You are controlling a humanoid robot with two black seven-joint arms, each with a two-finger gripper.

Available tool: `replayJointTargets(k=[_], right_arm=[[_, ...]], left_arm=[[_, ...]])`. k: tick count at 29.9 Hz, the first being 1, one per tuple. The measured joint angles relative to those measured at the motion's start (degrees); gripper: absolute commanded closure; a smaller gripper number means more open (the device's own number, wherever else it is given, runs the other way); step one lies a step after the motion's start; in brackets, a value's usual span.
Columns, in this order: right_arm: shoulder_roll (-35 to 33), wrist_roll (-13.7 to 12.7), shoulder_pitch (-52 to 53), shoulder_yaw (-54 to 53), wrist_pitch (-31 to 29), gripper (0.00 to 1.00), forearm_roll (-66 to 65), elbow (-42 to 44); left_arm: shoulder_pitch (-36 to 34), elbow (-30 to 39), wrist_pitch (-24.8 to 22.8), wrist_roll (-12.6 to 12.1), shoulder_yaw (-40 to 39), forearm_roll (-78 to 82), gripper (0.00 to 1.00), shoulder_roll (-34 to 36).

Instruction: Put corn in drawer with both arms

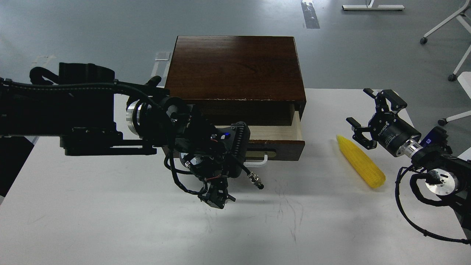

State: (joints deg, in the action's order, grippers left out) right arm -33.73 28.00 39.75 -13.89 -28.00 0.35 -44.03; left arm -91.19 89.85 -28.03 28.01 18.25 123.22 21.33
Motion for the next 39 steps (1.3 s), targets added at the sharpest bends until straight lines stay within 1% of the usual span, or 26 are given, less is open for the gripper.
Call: replayJointTargets(k=[7,13,18,21,26,29,33,36,39], right_arm=[[0.0,0.0,-0.1,0.0,0.0,0.00,0.0,-0.1],[0.0,0.0,-0.1,0.0,0.0,0.00,0.0,-0.1],[0.0,0.0,-0.4,0.0,0.0,0.00,0.0,-0.2],[0.0,0.0,-0.4,0.0,0.0,0.00,0.0,-0.2],[-0.4,0.0,-0.5,0.0,0.0,0.00,0.0,-0.2],[-0.5,0.0,-0.6,0.0,0.0,0.00,0.0,-0.2],[-0.5,0.0,-1.1,0.0,0.0,0.00,0.0,-0.2],[-0.5,0.0,-1.4,0.0,0.0,0.00,0.0,-0.2],[-0.5,0.0,-1.5,0.0,0.0,0.00,0.0,-0.1]], left_arm=[[-0.2,0.0,0.0,0.0,-0.3,0.0,0.02,0.2],[-1.0,0.1,0.0,0.0,-1.6,0.0,0.02,2.0],[-1.8,2.3,0.0,0.0,-6.8,-1.9,0.02,5.2],[-1.8,4.3,0.0,0.0,-10.9,-7.2,0.02,7.5],[-1.7,5.7,0.0,0.0,-20.4,-25.4,0.02,12.4],[-0.7,4.4,0.0,0.0,-23.6,-38.9,0.02,15.3],[4.6,0.8,0.0,-0.1,-25.2,-60.3,0.02,18.9],[10.7,0.0,0.0,0.0,-26.0,-78.3,0.02,21.9],[16.0,-0.3,0.6,-0.1,-26.7,-92.7,0.02,24.7]])
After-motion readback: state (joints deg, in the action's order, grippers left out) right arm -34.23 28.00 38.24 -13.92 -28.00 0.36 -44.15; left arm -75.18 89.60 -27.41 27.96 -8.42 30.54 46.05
